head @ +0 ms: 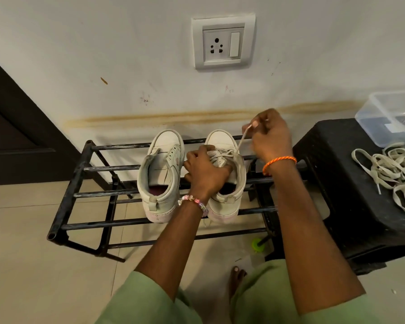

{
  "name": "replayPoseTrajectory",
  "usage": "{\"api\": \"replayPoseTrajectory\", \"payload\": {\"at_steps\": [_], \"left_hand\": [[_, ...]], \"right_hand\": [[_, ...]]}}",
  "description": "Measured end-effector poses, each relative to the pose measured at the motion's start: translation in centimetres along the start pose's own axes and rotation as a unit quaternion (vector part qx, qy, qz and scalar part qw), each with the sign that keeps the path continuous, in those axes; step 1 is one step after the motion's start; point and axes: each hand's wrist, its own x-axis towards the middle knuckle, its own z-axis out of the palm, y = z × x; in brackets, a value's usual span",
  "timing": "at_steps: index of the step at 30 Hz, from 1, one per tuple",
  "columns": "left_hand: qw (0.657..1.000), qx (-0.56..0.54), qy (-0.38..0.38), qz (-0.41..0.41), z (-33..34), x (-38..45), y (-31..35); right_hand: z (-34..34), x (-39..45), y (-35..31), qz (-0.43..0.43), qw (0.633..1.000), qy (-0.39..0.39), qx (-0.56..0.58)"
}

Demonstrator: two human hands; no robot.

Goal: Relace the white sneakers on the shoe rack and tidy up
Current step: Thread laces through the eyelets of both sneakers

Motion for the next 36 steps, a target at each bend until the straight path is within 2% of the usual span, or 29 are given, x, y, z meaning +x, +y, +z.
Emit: {"api": "replayPoseTrajectory", "payload": {"at_steps": [2,5,7,8,10,12,13,16,21,24,28,31,34,36], "left_hand": [[1.0,0.013,0.02,-0.005,0.0,-0.2,0.2],[0.999,0.003,0.034,-0.024,0.0,-0.3,0.1],[0.998,-0.004,0.062,-0.026,0.1,-0.5,0.1],[0.997,0.001,0.076,-0.022,0.2,-0.7,0.2],[0.995,0.003,0.095,-0.02,0.2,-1.2,0.4],[0.995,-0.008,0.1,-0.024,0.3,-1.7,0.5],[0.994,-0.021,0.103,-0.027,0.4,-1.8,0.4],[0.989,-0.075,0.117,-0.046,0.6,-1.9,0.1],[0.979,-0.125,0.141,-0.075,1.0,-2.0,0.1],[0.978,-0.124,0.15,-0.069,1.0,-2.0,0.2],[0.98,-0.118,0.147,-0.059,0.9,-1.9,0.1],[0.981,-0.117,0.143,-0.054,1.0,-1.9,0.1],[0.98,-0.122,0.147,-0.058,1.0,-1.8,0.1],[0.978,-0.128,0.149,-0.065,1.1,-1.8,0.2]], "right_hand": [[-1.1,-0.1,-2.6,-0.017,0.995,-0.004,0.097],[-2.3,-0.5,-5.7,-0.035,0.966,-0.033,0.253],[-2.3,-0.6,-5.9,-0.026,0.957,-0.036,0.287],[-2.0,-0.5,-5.3,-0.025,0.967,-0.02,0.251],[-1.1,0.0,-2.8,-0.049,0.996,0.007,0.067],[-0.2,0.1,-0.1,-0.044,0.993,-0.035,-0.104],[0.1,0.0,1.1,-0.024,0.985,-0.072,-0.152],[0.7,-0.3,3.8,0.042,0.966,-0.153,-0.204],[1.1,-0.5,4.7,0.036,0.973,-0.133,-0.185],[1.1,-0.5,3.9,0.013,0.985,-0.102,-0.141],[0.0,0.0,1.1,-0.03,0.997,-0.069,0.01],[-1.3,0.1,-1.4,-0.067,0.988,-0.05,0.128],[-1.5,0.1,-2.1,-0.004,0.967,-0.082,0.242],[-0.8,0.2,-1.1,0.064,0.975,-0.068,0.204]]}}
